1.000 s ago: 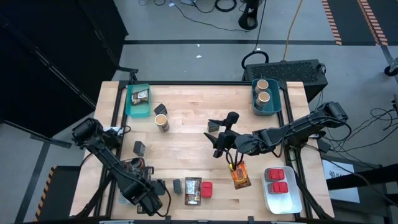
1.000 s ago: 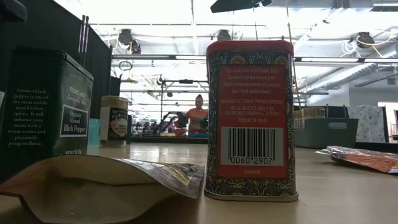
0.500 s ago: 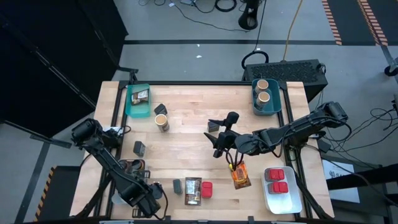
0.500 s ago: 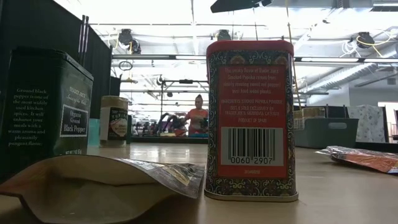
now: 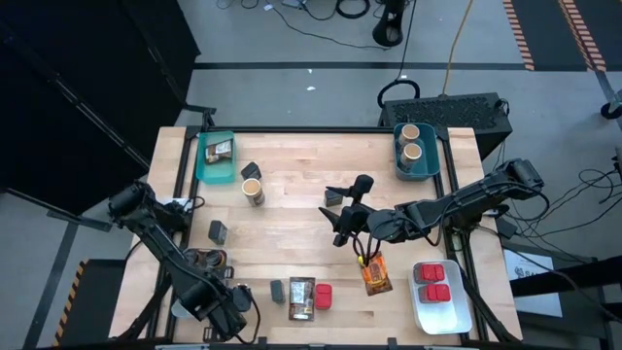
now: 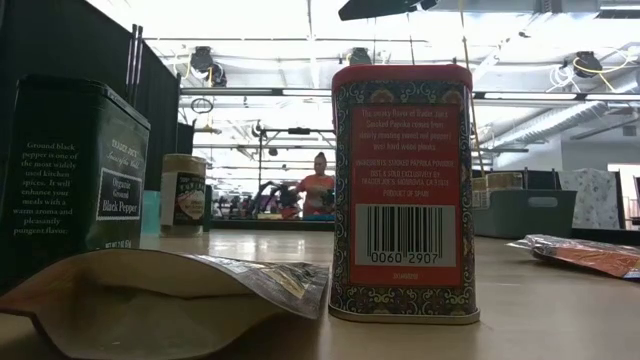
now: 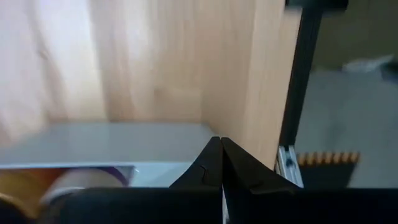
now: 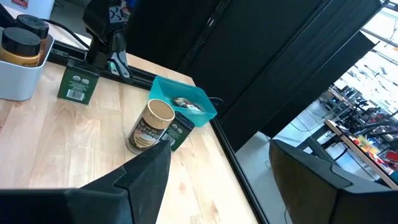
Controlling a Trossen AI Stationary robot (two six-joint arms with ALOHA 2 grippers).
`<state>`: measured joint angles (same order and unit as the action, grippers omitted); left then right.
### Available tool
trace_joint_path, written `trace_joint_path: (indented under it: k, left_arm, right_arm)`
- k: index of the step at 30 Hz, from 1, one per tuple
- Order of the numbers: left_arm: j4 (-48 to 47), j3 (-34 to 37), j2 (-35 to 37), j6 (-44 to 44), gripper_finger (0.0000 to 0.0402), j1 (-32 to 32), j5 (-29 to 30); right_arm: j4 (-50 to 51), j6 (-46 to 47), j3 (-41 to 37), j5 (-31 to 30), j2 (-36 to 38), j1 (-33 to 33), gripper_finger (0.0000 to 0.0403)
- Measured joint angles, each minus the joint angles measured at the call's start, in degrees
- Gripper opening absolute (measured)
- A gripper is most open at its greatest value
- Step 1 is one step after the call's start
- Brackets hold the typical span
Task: Sort spices by type
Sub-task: Put the brown seasoning bottle into the dark green bin
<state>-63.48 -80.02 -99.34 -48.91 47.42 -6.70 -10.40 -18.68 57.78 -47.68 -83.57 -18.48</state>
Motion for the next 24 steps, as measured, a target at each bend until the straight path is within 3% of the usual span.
trace_joint_path:
  k: [3,8,10,15,24]
  left_arm:
    - [-0.27,-0.89,2.49,1.26,0.0,-0.2,7.64]
    - [-0.46,-0.93,6.25,6.57,0.0,-0.52,26.11]
    - [-0.48,-0.93,7.35,9.51,0.0,-1.13,30.29]
    - [-0.46,-0.93,8.78,17.52,0.0,-3.63,36.34]
    - [-0.13,2.39,13.04,28.26,0.0,-7.52,39.07]
  right_arm:
    - [0.01,0.0,0.0,-0.28,0.0,0.02,0.0256]
    - [0.01,0.28,0.0,-0.34,0.0,0.0,0.0256]
    - [0.16,0.73,0.0,-1.26,0.0,0.0,0.0256]
    - [4.15,3.63,-0.02,-5.29,2.43,-0.43,0.0256]
    - [16.46,17.98,-0.02,-0.97,9.66,-0.1,0.0239]
